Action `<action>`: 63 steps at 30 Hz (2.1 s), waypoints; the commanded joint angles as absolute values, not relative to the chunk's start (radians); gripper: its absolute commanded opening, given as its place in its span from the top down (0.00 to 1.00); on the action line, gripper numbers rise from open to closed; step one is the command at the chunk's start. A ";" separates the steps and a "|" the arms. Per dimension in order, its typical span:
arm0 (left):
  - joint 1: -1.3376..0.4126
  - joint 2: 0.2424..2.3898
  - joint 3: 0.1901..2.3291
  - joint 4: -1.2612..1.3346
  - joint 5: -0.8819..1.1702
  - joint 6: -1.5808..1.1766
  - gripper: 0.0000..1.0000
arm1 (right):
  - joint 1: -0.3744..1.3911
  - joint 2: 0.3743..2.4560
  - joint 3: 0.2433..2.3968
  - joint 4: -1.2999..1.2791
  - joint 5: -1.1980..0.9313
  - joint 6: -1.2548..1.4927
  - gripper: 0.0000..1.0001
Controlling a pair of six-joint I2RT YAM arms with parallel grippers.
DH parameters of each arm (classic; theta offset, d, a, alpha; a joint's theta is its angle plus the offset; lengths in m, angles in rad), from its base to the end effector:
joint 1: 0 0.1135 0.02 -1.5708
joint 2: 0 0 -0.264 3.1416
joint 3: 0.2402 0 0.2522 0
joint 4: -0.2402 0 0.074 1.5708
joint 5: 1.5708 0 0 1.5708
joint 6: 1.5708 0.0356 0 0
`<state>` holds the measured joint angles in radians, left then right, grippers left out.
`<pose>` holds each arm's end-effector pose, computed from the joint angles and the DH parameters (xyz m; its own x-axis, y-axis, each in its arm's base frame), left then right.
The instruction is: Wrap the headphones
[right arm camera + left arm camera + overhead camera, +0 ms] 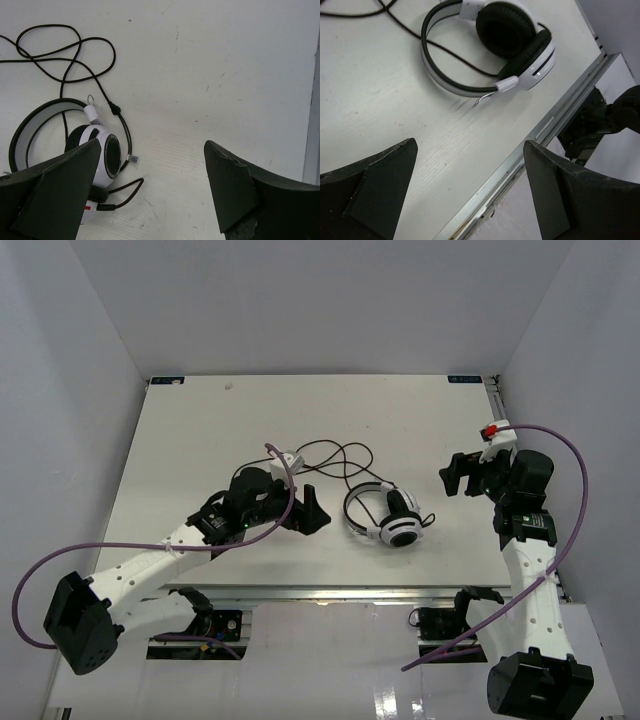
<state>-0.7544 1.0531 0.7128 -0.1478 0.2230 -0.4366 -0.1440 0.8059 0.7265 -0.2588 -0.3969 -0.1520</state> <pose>0.1668 -0.1676 0.2667 -0.6523 0.0471 -0.7565 0.5897 0.6586 -0.4675 0.1870 -0.0132 0.3089 -0.2900 -0.0990 -0.9519 -0.2756 0.9611 -0.0161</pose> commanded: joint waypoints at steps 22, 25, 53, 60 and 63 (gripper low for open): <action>-0.848 1.826 1.307 -0.542 0.032 -0.497 0.12 | -0.160 0.897 0.627 -0.242 -0.925 -0.526 0.09; -0.856 1.900 1.378 -0.569 -0.053 -0.516 0.12 | -0.163 0.889 0.625 -0.241 -0.936 -0.525 0.09; -0.754 2.138 1.800 -0.477 0.391 -0.311 0.23 | -0.164 0.865 0.624 -0.243 -0.961 -0.525 0.09; -0.762 2.390 2.105 -0.715 0.378 -0.131 0.35 | -0.168 0.863 0.624 -0.243 -0.959 -0.523 0.09; -0.767 2.395 2.108 -0.736 0.342 -0.098 0.37 | -0.170 0.866 0.624 -0.242 -0.959 -0.523 0.09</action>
<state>-0.7542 2.3988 2.0755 -0.6114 0.3647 -0.2035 -0.1609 0.8764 0.6247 -0.2657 -0.9385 -0.5277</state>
